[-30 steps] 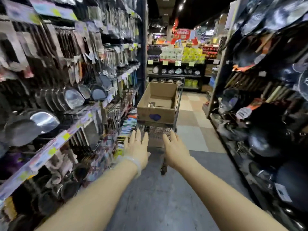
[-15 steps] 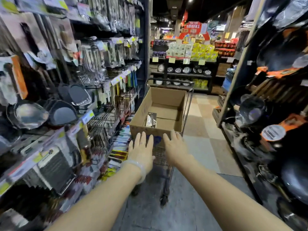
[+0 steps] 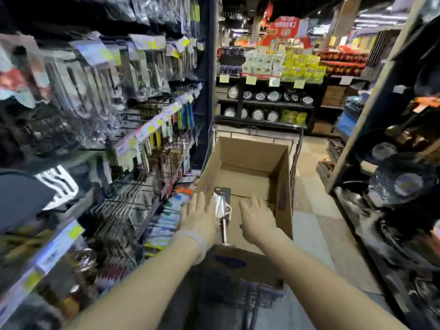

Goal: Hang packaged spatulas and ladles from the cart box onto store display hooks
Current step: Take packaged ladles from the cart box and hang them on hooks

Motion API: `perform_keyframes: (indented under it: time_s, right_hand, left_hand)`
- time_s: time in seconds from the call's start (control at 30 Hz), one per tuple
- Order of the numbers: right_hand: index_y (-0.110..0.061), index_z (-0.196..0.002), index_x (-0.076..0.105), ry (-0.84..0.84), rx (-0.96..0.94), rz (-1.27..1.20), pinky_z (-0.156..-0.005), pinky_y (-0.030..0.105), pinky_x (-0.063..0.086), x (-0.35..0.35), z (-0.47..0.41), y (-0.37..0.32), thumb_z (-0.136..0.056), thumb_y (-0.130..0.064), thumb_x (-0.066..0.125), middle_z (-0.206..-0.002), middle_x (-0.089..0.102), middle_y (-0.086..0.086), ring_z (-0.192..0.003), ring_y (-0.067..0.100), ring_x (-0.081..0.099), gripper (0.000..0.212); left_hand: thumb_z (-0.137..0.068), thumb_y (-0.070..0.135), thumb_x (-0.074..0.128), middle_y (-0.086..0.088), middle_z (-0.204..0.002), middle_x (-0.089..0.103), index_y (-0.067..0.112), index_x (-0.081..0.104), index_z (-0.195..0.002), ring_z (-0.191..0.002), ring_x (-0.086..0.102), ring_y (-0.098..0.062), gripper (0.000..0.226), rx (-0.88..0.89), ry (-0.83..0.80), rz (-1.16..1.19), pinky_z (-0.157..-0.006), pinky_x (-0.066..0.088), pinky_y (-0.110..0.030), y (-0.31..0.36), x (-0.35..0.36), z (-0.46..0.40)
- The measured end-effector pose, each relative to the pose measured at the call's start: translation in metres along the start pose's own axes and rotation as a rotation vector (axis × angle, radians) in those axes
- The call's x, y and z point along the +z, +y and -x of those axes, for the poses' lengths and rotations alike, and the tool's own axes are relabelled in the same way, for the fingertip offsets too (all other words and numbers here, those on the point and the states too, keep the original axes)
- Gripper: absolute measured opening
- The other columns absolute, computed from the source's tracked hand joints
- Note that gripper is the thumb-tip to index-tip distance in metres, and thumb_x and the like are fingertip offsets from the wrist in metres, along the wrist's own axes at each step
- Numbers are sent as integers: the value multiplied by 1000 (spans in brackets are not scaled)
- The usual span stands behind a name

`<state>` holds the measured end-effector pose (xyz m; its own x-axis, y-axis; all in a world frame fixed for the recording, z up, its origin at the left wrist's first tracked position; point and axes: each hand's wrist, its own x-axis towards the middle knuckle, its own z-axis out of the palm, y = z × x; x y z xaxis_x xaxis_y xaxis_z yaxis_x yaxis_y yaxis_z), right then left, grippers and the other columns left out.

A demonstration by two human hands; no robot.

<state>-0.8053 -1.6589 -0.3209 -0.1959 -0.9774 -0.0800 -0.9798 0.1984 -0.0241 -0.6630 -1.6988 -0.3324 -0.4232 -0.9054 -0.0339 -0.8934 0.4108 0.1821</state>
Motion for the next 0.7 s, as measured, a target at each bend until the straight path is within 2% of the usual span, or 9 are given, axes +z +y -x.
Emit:
perform_keyframes:
  time_s: [0.13,0.3,0.4,0.5,0.6,0.7]
  right_hand:
    - [-14,-137,31,-47,74,-95,-100,41,38,15,-79,11,-87,-24,60,-145,26,15,-129,34,33,59]
    - [-12,-137,32,-237,165,-264,-95,39,41,77,-143,24,-92,-22,50,-141,32,15,-120,35,45,49]
    - [-7,-127,46,-337,218,-359,-92,36,47,117,-181,27,-93,-18,48,-129,47,15,-113,31,54,36]
    - [-10,-108,55,-404,232,-418,-87,33,48,153,-213,25,-91,-19,48,-120,58,16,-108,31,58,20]
    - [-6,-111,60,-465,280,-523,-85,30,46,191,-234,20,-89,-20,50,-119,62,15,-108,29,59,28]
    - [-10,-119,57,-488,365,-616,-87,30,46,215,-243,18,-86,-29,60,-120,62,12,-110,27,59,38]
  left_hand:
    - [-94,21,43,-10,-157,-8,20,5,-147,-144,-8,-29,65,-49,-72,27,-117,5,-44,-20,19,-77]
    - [-94,28,44,-8,-157,-8,20,8,-147,-144,-7,-26,65,-46,-257,68,-118,8,-43,-27,74,-129]
    - [-93,29,45,-6,-158,-3,21,8,-147,-145,-4,-23,66,-64,-322,132,-117,13,-42,-29,107,-152]
    - [-92,26,46,-7,-156,8,19,14,-145,-144,7,-21,62,-87,-370,194,-115,13,-35,-34,135,-173]
    - [-93,22,45,-9,-152,21,13,20,-143,-140,21,-22,56,-151,-402,301,-111,16,-30,-39,156,-194]
    - [-94,24,44,-13,-146,31,9,26,-140,-135,30,-25,52,-290,-428,402,-107,23,-32,-41,175,-215]
